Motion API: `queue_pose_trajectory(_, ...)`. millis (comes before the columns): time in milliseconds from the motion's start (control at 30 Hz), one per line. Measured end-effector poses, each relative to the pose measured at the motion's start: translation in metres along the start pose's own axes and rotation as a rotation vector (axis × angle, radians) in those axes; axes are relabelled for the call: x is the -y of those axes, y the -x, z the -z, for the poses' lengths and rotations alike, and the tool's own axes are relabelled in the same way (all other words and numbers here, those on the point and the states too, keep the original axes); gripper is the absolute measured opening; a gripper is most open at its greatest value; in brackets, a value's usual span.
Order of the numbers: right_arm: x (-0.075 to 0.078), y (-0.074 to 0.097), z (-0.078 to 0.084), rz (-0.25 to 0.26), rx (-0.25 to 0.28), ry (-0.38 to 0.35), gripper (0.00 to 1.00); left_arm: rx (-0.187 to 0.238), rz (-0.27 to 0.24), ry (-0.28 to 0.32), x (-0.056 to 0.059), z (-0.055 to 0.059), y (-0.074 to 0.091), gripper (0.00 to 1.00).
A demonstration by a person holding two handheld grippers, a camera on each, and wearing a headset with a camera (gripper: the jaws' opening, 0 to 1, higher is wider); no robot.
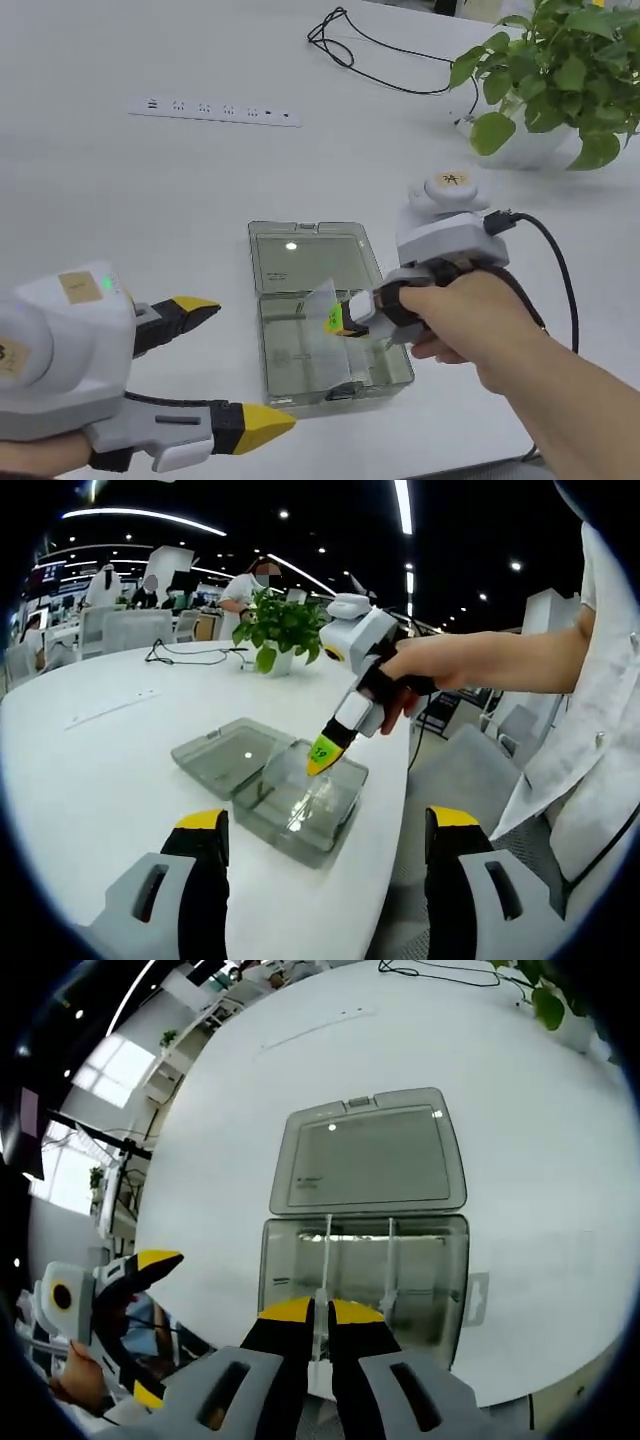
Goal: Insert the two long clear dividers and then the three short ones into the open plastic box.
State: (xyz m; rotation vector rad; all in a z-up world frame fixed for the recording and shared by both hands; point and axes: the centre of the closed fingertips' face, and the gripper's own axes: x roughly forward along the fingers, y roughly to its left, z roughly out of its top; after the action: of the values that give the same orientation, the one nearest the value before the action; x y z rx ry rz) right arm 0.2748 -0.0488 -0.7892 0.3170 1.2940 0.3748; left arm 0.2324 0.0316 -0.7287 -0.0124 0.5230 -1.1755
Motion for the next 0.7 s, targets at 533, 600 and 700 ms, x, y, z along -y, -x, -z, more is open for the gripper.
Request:
queue_pose_trajectory(533,0.0008,-0.0046,-0.0013,0.021,-0.004,0.042,0.07,0.004,0.000,0.018,-0.0017,0.0010,-0.0028,0.81)
queue_pose_trajectory(600,0.0015,-0.0051,-0.0018,0.024,-0.004,0.042,0.07,0.002,0.001,0.017,-0.0020,0.0013,-0.0031,0.81)
queue_pose_trajectory(700,-0.0010,-0.0058,-0.0023,0.040,-0.005,0.086,0.07,0.003,0.001,0.019,-0.0023,0.0012,-0.0032,0.81)
